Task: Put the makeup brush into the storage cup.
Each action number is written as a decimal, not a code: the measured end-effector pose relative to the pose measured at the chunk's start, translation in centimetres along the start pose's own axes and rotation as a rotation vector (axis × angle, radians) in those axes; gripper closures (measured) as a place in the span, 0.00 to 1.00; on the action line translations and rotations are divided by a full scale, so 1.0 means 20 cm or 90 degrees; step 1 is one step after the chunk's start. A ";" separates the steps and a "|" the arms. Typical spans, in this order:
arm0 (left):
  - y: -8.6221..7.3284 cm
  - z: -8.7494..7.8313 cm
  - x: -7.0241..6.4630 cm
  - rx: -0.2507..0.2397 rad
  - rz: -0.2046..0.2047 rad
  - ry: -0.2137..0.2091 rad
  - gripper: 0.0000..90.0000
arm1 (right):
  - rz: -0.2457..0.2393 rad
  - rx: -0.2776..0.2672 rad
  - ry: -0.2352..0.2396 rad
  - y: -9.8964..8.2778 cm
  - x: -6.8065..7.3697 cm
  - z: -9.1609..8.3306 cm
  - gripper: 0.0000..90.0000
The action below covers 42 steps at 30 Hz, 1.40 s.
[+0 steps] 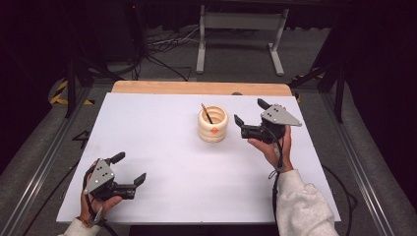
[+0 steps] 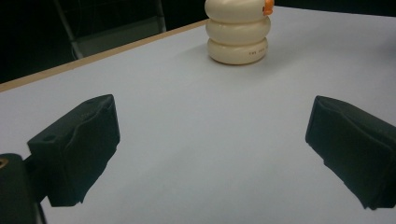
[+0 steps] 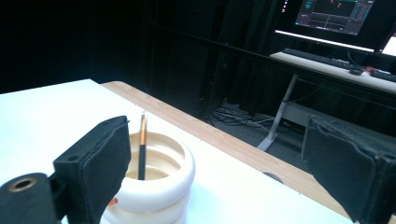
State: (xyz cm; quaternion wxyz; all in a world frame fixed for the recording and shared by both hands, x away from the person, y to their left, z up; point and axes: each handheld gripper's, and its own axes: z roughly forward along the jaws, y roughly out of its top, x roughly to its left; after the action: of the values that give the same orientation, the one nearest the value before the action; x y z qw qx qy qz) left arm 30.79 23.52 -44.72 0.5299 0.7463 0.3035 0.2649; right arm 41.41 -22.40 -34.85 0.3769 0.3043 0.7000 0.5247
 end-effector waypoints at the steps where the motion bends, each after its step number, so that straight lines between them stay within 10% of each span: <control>1: 0.00 0.00 0.00 -0.001 0.001 0.002 0.04 | -0.005 -0.002 -0.003 0.00 0.00 0.00 0.10; 42: 0.00 0.00 -0.01 0.001 0.006 0.000 0.04 | -0.045 -0.017 0.008 -0.05 0.06 -0.22 0.05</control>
State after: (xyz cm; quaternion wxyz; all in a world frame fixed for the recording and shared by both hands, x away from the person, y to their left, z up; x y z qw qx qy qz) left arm 30.76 23.38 -44.67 0.5281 0.7482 0.3002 0.2666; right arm 37.05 -23.85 -35.40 0.3950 0.2712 0.7057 0.5219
